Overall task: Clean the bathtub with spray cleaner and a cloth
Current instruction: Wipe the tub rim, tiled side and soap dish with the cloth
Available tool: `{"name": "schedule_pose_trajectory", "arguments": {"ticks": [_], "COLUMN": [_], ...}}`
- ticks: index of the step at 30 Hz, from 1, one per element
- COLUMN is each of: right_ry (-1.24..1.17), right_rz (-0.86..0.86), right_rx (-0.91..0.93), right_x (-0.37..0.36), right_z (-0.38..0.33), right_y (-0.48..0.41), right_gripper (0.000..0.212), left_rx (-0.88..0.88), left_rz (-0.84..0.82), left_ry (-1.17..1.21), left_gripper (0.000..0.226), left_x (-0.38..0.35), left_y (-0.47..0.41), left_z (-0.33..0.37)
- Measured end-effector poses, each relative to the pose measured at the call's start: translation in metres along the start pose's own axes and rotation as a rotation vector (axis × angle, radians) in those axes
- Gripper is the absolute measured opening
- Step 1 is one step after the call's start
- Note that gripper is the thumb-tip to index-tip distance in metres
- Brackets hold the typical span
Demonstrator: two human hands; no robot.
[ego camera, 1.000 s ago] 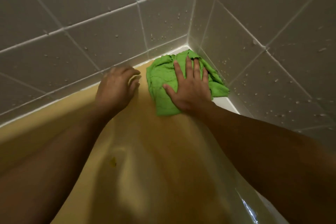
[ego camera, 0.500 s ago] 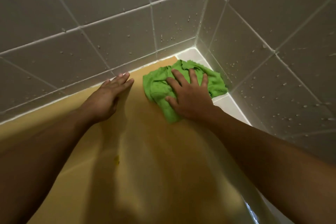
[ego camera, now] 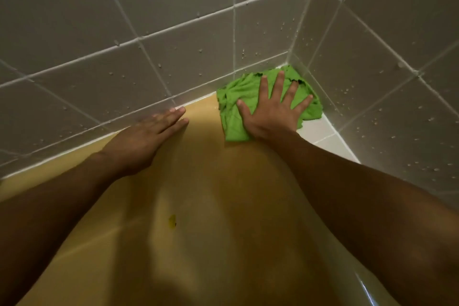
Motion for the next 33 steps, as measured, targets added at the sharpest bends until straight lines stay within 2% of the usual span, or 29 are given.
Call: {"name": "schedule_pose_trajectory", "arguments": {"ticks": [4,7,11,14,16,21,27,29,33], "right_ry": [0.004,0.024,0.03,-0.029,-0.055,-0.003,0.056,0.067,0.056], "right_rz": [0.009,0.018,0.018,0.117,0.166,0.15,0.027,0.032,0.039], "right_rx": [-0.023,0.102,0.287,0.285,0.212,-0.108,-0.204,-0.206,-0.195], "right_x": [-0.006,-0.007,-0.004,0.004,0.012,0.031,0.014,0.008,-0.001], "right_z": [-0.024,-0.031,-0.019,-0.001,0.012,0.045,0.019,0.009,-0.019], "right_y": [-0.011,0.001,0.022,0.042,0.052,0.056,0.049,0.04,0.002], "right_gripper": [0.1,0.093,0.073,0.046,0.035,0.046,0.084,0.09,0.096], "left_rx": [-0.273,-0.426,-0.457,-0.494,-0.515,-0.594,-0.596,-0.573,-0.535], "left_rz": [-0.036,-0.024,0.028,0.033,0.028,0.048,0.07,0.072,0.053], "left_ry": [-0.09,-0.171,-0.142,-0.133,-0.134,-0.185,-0.163,-0.146,-0.135], "left_gripper": [0.067,0.061,0.057,0.053,0.052,0.053,0.064,0.068,0.06], "left_x": [0.007,-0.005,-0.01,-0.01,-0.008,-0.004,-0.006,-0.006,-0.003], "left_y": [0.035,0.044,0.043,0.047,0.049,0.053,0.064,0.078,0.116], "left_z": [-0.044,-0.06,-0.063,-0.066,-0.068,-0.068,-0.078,-0.086,-0.108]}}
Point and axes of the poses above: each hand's wrist, its own y-axis away from the middle knuckle, its own x-axis out of the back of the hand, z = x × y, the point moved 2 cm from there along -y, towards the middle knuckle, and after that the axes turned 12 degrees about z, right-handed, at the moved point
